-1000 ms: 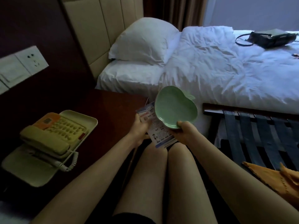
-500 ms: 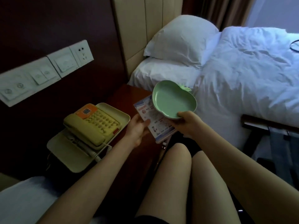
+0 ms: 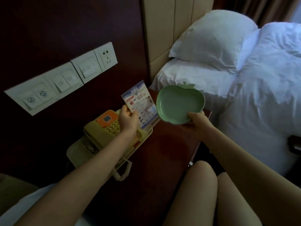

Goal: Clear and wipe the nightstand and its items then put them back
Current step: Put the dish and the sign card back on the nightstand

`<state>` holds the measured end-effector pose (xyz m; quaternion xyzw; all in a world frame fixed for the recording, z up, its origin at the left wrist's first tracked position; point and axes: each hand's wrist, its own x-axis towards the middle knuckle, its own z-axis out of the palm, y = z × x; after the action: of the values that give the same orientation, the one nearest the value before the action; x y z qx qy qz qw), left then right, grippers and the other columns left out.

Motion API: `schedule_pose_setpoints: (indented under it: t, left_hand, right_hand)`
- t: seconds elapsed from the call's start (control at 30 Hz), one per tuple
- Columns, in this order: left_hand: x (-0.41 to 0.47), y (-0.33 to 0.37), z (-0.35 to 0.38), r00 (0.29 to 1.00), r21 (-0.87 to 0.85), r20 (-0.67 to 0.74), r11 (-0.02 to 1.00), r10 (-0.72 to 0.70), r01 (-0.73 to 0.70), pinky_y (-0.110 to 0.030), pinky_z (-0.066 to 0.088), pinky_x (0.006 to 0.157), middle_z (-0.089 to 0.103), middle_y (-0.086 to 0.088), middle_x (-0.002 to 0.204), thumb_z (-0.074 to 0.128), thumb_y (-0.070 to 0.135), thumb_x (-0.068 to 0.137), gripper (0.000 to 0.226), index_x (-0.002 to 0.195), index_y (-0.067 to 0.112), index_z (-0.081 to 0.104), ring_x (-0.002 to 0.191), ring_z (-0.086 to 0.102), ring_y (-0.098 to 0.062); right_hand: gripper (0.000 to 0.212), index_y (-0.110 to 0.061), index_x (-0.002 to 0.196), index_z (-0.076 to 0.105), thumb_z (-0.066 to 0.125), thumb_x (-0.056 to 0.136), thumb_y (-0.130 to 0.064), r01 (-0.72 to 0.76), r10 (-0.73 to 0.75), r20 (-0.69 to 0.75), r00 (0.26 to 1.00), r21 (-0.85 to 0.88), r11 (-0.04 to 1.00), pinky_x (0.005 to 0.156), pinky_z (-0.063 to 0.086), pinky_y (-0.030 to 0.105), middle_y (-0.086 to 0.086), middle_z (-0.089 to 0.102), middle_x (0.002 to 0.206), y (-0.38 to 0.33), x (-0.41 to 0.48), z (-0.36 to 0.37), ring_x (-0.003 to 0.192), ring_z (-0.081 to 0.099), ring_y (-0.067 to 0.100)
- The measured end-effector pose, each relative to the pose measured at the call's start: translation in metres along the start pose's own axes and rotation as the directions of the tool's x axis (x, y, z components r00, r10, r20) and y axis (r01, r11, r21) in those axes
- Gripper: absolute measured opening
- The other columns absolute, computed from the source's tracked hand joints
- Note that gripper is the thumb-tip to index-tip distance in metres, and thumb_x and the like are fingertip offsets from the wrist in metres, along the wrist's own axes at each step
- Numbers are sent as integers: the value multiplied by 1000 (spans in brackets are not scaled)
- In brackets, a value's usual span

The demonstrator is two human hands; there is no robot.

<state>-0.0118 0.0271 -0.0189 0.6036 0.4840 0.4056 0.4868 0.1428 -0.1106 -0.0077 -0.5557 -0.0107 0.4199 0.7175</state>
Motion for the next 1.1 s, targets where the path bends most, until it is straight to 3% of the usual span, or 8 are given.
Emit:
schedule_pose_setpoints:
  t: [0.1, 0.23, 0.4, 0.6, 0.77, 0.9, 1.1]
  left_hand:
    - [30, 1, 8, 997, 30, -74, 999, 19, -17, -29, 51, 80, 62, -4, 106, 49, 2, 91, 18, 100, 17, 51, 98, 59, -16]
    - [64, -5, 26, 990, 72, -139, 997, 19, -9, -25, 49, 77, 63, -9, 110, 45, 1, 92, 15, 99, 12, 52, 102, 60, -18]
    - [99, -26, 45, 979, 56, -201, 998, -26, 38, -26, 50, 82, 63, -11, 113, 46, 0, 92, 19, 108, 5, 54, 106, 60, -20]
    - [135, -38, 57, 988, 36, -150, 999, -18, 24, -23, 51, 78, 63, -8, 114, 51, 4, 92, 19, 110, 8, 53, 107, 60, -16]
    - [153, -43, 68, 993, 20, -115, 1000, -17, 19, -32, 53, 86, 63, -10, 114, 53, 3, 91, 19, 110, 7, 53, 108, 60, -18]
    - [162, -43, 73, 999, 118, -11, 992, 51, -49, -33, 52, 89, 63, -9, 115, 53, 4, 91, 20, 111, 9, 54, 109, 59, -18]
    - [165, -41, 76, 996, 246, 2, 966, 87, -84, -31, 49, 89, 60, -10, 120, 52, 5, 92, 23, 115, 8, 54, 113, 57, -20]
  right_hand:
    - [50, -20, 132, 32, 36, 89, 5, -56, 56, 17, 998, 6, 998, 44, 54, 39, 19, 42, 134, 4, 21, 4, 111, 52, 39]
    - [34, -24, 123, 34, 40, 95, -6, -131, 132, 28, 991, -16, 991, 58, 53, 47, 14, 44, 133, 13, 47, 7, 109, 54, 33]
    - [26, -26, 118, 42, 44, 96, -12, -115, 124, 76, 989, -117, 986, 52, 55, 39, 5, 52, 120, 26, 73, 10, 95, 58, 23]
    - [23, -26, 115, 50, 49, 95, -13, -93, 113, 124, 986, -155, 983, 51, 55, 36, 4, 61, 110, 32, 100, 2, 91, 63, 23]
    - [19, -30, 106, 54, 48, 95, -15, -101, 128, 133, 983, -189, 977, 50, 55, 33, 0, 64, 103, 31, 118, 3, 85, 65, 19]
    - [21, -26, 114, 51, 47, 96, -15, -130, 159, 146, 976, -192, 973, 49, 56, 35, 2, 63, 104, 32, 127, 8, 84, 64, 19]
    - [23, -25, 119, 49, 47, 97, -18, -139, 172, 142, 975, -217, 966, 47, 54, 33, 0, 61, 101, 32, 129, 17, 83, 62, 19]
